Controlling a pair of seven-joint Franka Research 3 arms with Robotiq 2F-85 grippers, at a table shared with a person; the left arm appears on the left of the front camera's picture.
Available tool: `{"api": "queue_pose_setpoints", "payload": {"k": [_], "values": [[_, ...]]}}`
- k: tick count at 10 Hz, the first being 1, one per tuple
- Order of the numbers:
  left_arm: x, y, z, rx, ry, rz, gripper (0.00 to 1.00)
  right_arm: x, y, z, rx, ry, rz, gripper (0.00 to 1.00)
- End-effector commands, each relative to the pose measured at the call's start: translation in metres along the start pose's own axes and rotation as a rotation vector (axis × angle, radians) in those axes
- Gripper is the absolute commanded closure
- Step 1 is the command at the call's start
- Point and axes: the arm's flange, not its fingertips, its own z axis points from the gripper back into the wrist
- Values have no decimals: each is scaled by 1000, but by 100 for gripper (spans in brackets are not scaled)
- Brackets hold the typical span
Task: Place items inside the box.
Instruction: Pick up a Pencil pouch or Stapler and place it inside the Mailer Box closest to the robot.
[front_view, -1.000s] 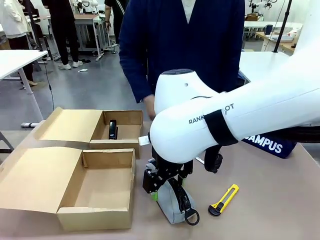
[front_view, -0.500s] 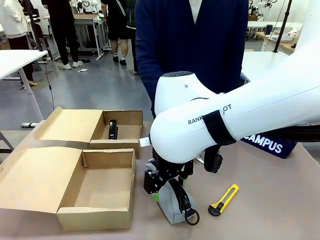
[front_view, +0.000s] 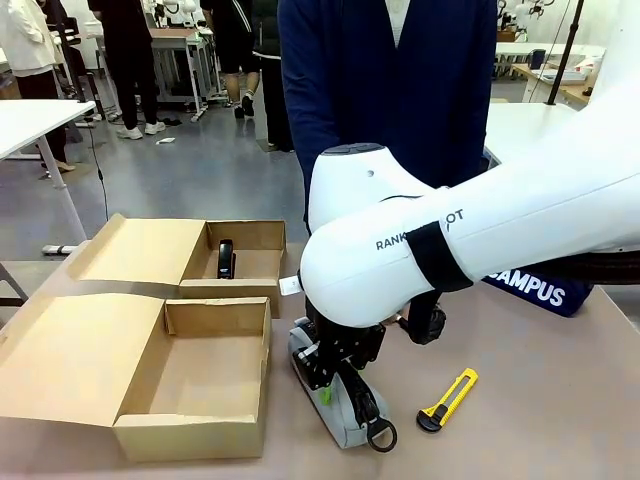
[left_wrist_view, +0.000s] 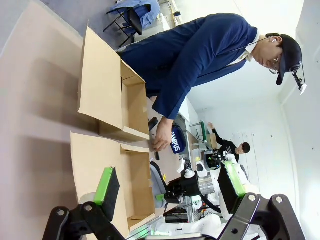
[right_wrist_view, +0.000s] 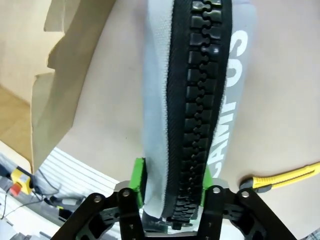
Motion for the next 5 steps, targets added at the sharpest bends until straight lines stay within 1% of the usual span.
{"api": "queue_pose_setpoints", "payload": {"k": [1,5], "values": [[1,-1,-1,-25,-13,-19,0,5,4,3,-30,6,-14,100],[1,-1,-1,-25,-13,-19,0,3,3,3,-37,17,-12,100]]}}
